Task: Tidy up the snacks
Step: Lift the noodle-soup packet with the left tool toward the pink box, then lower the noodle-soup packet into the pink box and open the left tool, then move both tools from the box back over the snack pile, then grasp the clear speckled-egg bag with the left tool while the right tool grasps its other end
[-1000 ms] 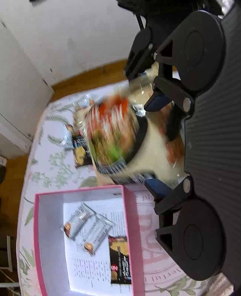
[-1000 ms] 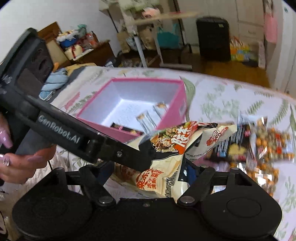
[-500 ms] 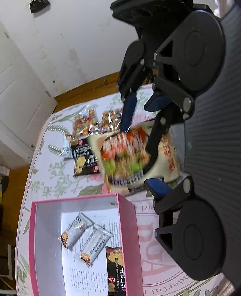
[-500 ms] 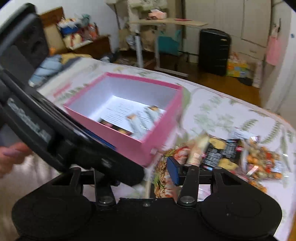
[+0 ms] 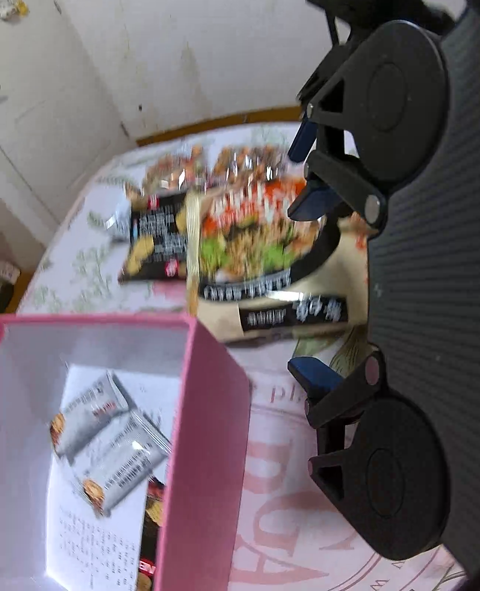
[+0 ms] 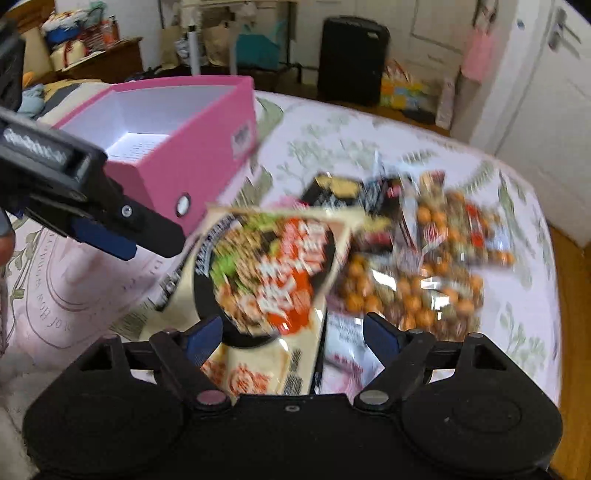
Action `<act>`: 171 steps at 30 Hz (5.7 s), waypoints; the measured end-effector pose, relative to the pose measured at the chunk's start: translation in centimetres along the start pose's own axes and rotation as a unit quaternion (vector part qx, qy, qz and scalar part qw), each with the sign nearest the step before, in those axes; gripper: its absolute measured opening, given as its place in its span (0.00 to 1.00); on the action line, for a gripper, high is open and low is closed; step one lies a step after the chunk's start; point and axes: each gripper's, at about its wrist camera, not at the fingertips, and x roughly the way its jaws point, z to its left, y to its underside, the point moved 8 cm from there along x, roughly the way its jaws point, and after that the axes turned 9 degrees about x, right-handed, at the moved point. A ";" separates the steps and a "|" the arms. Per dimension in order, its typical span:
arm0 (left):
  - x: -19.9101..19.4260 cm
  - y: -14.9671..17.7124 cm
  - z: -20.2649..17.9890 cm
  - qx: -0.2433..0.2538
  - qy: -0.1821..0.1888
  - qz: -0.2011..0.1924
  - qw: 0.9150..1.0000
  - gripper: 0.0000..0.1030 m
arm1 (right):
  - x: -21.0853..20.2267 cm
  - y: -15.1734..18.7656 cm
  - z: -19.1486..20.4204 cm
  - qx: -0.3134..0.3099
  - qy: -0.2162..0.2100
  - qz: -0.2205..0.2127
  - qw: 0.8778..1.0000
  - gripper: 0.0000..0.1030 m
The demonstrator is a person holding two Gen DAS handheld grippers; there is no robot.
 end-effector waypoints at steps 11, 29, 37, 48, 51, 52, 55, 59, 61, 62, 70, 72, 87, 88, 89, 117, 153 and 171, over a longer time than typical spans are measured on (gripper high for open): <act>4.4 2.1 -3.5 0.045 0.017 0.048 0.998 0.75 | 2.7 0.3 1.8 0.012 -0.040 0.030 0.999 0.88; -2.2 3.3 -8.0 0.088 -0.009 0.074 0.993 0.75 | -4.6 -0.4 4.3 -0.029 -0.046 0.010 0.998 0.79; -7.3 2.0 -8.9 0.113 -0.030 0.032 0.993 0.75 | -8.0 -2.3 6.1 -0.040 -0.078 -0.017 0.996 0.82; -13.1 -1.8 -5.8 0.100 -0.042 -0.037 0.993 0.75 | -9.2 -6.5 8.9 -0.047 -0.148 -0.058 0.986 0.70; -14.0 -3.2 -4.5 0.096 -0.055 -0.045 0.993 0.75 | -8.5 -7.8 10.3 -0.053 -0.161 -0.061 0.984 0.68; -14.4 -3.7 -3.9 0.096 -0.060 -0.046 0.993 0.75 | -8.2 -8.3 10.7 -0.055 -0.167 -0.061 0.982 0.68; -15.3 -5.5 -1.7 0.087 -0.082 -0.046 0.992 0.75 | -7.0 -10.1 12.5 -0.066 -0.187 -0.063 0.978 0.67; -16.1 -7.6 1.7 0.077 -0.108 -0.044 0.990 0.75 | -4.8 -12.3 15.2 -0.072 -0.214 -0.059 0.972 0.67; -16.2 -8.6 3.7 0.070 -0.121 -0.042 0.989 0.75 | -3.3 -13.3 16.6 -0.072 -0.224 -0.054 0.970 0.67; -16.2 -9.1 4.7 0.066 -0.128 -0.041 0.989 0.75 | -2.5 -13.8 17.2 -0.071 -0.229 -0.050 0.970 0.67; -13.6 -11.7 12.6 0.049 -0.168 -0.014 0.984 0.76 | 4.8 -15.7 20.8 -0.050 -0.249 -0.014 0.967 0.67; -12.4 -11.7 13.8 0.055 -0.177 -0.001 0.983 0.76 | 6.8 -15.4 21.4 -0.038 -0.245 0.003 0.969 0.69; -14.3 -8.3 11.5 0.107 -0.222 -0.015 0.969 0.76 | 2.5 -12.7 19.4 -0.088 -0.161 0.015 0.983 0.78; -14.7 -8.1 10.7 0.113 -0.217 -0.016 0.970 0.76 | 2.1 -13.0 19.2 -0.088 -0.162 0.015 0.983 0.78; -14.9 -8.0 9.9 0.119 -0.214 -0.019 0.969 0.76 | 1.3 -12.8 18.8 -0.086 -0.160 0.012 0.983 0.78; -3.1 -4.1 -11.2 0.215 -0.095 -0.063 0.970 0.83 | -5.5 -0.8 -12.2 0.102 0.024 -0.106 0.989 0.84; 13.6 -4.1 -11.1 0.160 -0.047 -0.013 0.986 0.67 | 3.7 -0.5 -17.6 0.220 -0.033 -0.025 0.975 0.81; 13.0 -4.6 -10.6 0.142 -0.075 -0.022 0.987 0.64 | 2.0 0.6 -18.6 0.185 -0.048 -0.006 0.982 0.64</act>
